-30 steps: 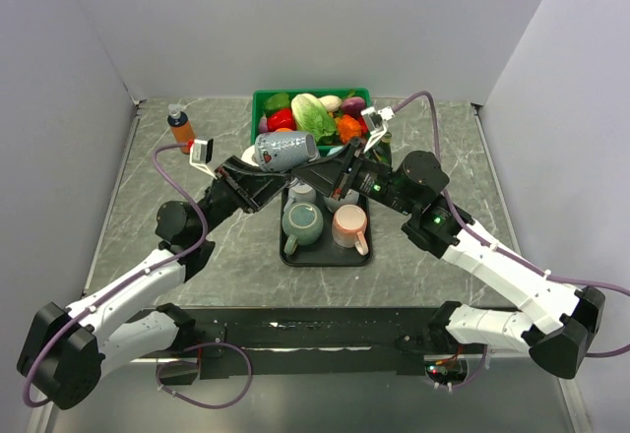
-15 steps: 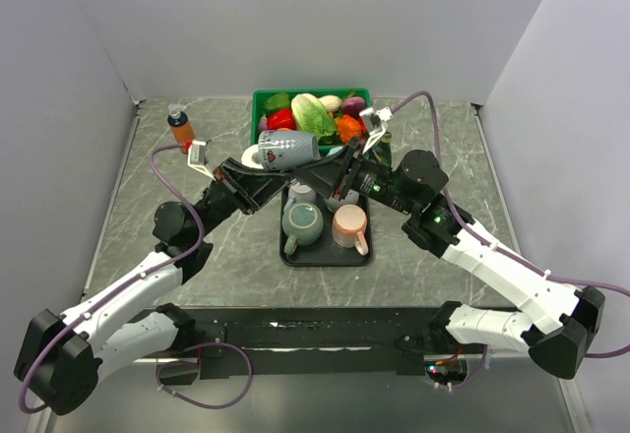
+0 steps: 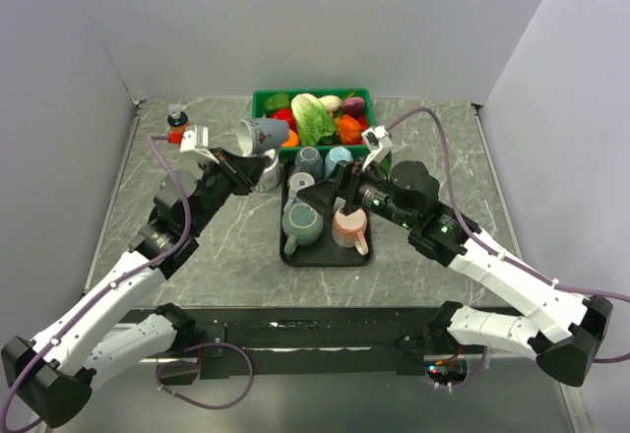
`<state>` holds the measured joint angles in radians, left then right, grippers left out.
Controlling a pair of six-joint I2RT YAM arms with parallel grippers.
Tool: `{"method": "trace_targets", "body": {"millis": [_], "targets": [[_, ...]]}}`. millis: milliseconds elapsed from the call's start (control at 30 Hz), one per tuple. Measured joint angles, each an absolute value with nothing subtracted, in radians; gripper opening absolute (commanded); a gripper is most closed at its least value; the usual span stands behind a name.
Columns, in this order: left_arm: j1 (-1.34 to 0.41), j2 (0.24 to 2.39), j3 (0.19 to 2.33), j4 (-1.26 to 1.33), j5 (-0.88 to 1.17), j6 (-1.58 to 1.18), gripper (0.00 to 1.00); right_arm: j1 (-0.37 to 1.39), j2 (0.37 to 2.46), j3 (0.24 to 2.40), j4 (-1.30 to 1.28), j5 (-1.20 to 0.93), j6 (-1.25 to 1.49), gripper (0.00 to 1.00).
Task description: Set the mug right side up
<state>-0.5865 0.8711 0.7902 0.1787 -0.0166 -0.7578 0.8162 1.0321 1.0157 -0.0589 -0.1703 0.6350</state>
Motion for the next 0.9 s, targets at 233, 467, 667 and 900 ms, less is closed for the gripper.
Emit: {"method": "trace_targets", "body": {"millis": [233,467,667,900], "targets": [[-0.545,0.996,0.976,-0.245,-0.374,-0.615,0.01,0.784,1.000,1.009,-0.215,-0.046,0.589,0.99],[-0.258,1.193,0.980,-0.461,-0.429,-0.600,0.01,0.685,0.996,0.987,-0.299,-0.038,0.578,0.99],[-0.112,1.297,0.978,-0.538,-0.472,-0.604,0.01,0.627,0.992,0.946,-0.322,-0.087,0.578,0.99],[-0.067,1.417,0.976,-0.561,-0.474,-0.623,0.01,0.609,1.007,0.940,-0.337,-0.145,0.575,0.99]]}}
